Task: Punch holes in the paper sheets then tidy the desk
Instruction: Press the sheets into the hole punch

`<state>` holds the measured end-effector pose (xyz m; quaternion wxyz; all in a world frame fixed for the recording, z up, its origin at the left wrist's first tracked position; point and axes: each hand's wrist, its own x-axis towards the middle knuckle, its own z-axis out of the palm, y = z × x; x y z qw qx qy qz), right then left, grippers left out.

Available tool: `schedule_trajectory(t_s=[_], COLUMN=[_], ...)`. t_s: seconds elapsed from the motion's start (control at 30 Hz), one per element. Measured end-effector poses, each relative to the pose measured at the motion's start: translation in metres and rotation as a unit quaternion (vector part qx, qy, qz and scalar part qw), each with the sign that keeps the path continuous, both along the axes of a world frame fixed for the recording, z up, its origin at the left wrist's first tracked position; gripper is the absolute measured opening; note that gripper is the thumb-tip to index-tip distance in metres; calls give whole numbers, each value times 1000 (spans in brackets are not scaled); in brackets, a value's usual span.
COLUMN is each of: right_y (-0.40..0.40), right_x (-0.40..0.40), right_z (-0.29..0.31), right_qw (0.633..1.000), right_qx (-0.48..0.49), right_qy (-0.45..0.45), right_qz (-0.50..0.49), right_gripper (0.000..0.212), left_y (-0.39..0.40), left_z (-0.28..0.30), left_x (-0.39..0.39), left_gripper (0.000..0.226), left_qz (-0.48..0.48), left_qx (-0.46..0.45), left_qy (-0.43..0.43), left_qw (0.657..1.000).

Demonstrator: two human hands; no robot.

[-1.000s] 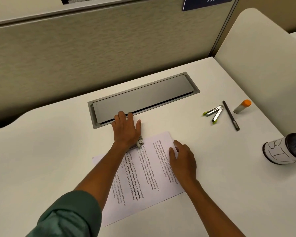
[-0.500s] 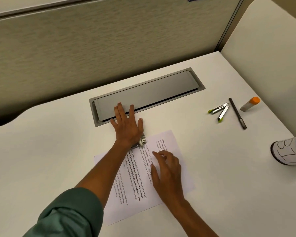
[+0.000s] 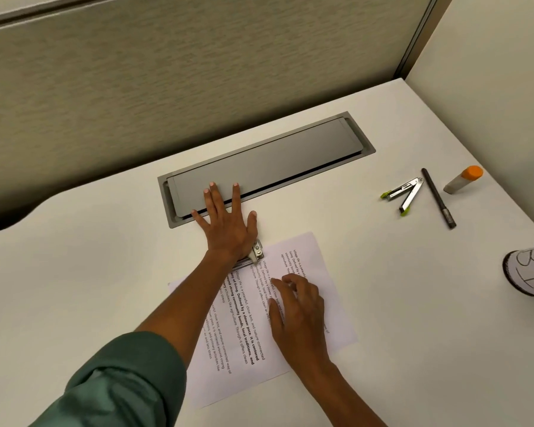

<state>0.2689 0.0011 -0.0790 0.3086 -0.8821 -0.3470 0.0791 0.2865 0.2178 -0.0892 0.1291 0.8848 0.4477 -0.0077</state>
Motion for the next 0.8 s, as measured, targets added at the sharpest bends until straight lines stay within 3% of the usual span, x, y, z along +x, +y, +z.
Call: schedule_trajectory(t_s=[0.63, 0.8], right_y=[1, -1], right_x=[2, 3], right_z=[4, 5], right_qw=[999, 998], right_qx=[-38, -40], right_qy=[-22, -26], right_qz=[16, 26], right_gripper=[32, 30], left_y=[-5, -6], left_z=[19, 34], left_x=[-3, -14], left_gripper=[74, 74], left_qz=[-6, 19], left_qx=[9, -20], left_qy=[-5, -78], left_qw=[1000, 997])
